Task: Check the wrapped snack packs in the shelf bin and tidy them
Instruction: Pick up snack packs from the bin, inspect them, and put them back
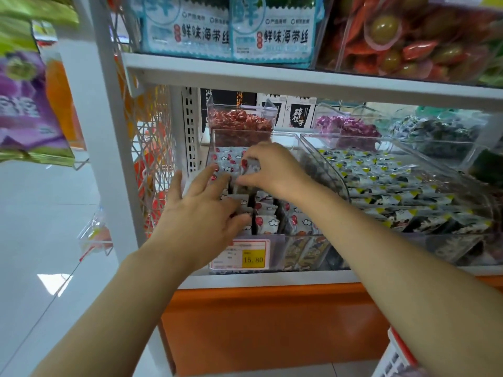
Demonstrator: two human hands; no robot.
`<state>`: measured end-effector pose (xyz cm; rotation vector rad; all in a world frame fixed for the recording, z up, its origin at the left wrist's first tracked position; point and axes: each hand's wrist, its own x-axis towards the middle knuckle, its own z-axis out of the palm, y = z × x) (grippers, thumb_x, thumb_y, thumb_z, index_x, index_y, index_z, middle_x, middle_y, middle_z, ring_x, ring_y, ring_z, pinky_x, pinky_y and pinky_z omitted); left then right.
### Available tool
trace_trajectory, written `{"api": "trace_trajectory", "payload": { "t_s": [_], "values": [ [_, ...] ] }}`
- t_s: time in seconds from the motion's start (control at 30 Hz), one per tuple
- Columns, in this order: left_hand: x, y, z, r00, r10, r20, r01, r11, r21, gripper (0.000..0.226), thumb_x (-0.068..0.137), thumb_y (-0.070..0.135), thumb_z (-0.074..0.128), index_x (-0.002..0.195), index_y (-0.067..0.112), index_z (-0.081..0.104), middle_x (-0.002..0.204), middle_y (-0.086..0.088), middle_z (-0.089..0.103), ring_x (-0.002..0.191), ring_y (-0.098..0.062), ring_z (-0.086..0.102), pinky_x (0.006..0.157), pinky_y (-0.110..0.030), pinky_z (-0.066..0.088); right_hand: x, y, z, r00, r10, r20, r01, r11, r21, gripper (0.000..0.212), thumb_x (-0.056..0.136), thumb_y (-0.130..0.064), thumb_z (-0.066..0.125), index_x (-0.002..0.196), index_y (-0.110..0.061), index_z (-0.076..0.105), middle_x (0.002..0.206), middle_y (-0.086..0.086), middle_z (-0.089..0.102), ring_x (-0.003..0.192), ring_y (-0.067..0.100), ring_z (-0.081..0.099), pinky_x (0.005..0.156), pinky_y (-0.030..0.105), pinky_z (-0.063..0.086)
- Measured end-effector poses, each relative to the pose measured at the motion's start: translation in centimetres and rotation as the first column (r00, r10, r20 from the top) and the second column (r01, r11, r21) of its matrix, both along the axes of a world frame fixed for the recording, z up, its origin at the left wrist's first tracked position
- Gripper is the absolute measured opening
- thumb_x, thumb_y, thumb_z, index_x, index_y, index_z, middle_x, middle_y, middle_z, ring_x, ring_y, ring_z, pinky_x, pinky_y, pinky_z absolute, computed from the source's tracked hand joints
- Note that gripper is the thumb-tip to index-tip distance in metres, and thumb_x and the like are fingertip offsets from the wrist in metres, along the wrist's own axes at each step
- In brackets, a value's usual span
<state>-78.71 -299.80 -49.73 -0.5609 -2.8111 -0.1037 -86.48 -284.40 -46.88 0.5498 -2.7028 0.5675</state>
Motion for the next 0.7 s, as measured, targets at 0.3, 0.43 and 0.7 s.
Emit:
{"api": "trace_trajectory", "payload": {
  "t_s": [0.3, 0.43, 0.7],
  "values": [
    [-0.7, -1.3, -0.2, 0.999, 0.033, -0.008, -0.032, 0.993, 0.109, 0.051, 0.090, 0.055, 0.034, 0.136, 0.034, 0.041, 0.156, 0.005, 0.010, 0.143, -0.015, -0.009, 0.113, -0.052, -0.007, -1.6, -0.2, 0.3, 0.983, 0.123, 0.137, -0.138, 0.985, 0.100, 0.021, 0.095, -0.019, 0.050, 0.102, -0.014, 0.069, 0.101, -0.003, 0.067, 0.094, 0.013, 0.056, 0.083, 0.027, 0.045],
    [-0.8, -1.4, 0.0, 1.000, 0.025, -0.002, -0.025, 0.988, 0.153, 0.050, 0.090, 0.054, 0.035, 0.135, 0.034, 0.042, 0.156, 0.004, 0.010, 0.143, -0.014, -0.009, 0.113, -0.049, -0.007, -3.4, -0.2, 0.5, 0.999, 0.050, 0.009, -0.049, 0.995, -0.090, 0.017, 0.092, -0.009, 0.054, 0.097, -0.008, 0.069, 0.101, 0.004, 0.068, 0.082, 0.007, 0.054, 0.065, 0.016, 0.037],
    [-0.3, -1.5, 0.5, 1.000, 0.012, -0.017, -0.008, 0.972, 0.233, 0.043, 0.093, 0.044, 0.042, 0.134, 0.032, 0.046, 0.155, 0.005, 0.015, 0.143, -0.014, -0.005, 0.114, -0.045, -0.004, -5.1, -1.2, -0.8, 0.999, -0.046, 0.007, 0.044, 0.981, 0.189, 0.008, 0.084, -0.027, 0.067, 0.080, -0.021, 0.070, 0.085, -0.010, 0.063, 0.107, 0.017, 0.047, 0.088, 0.033, 0.039]
  ]
}}
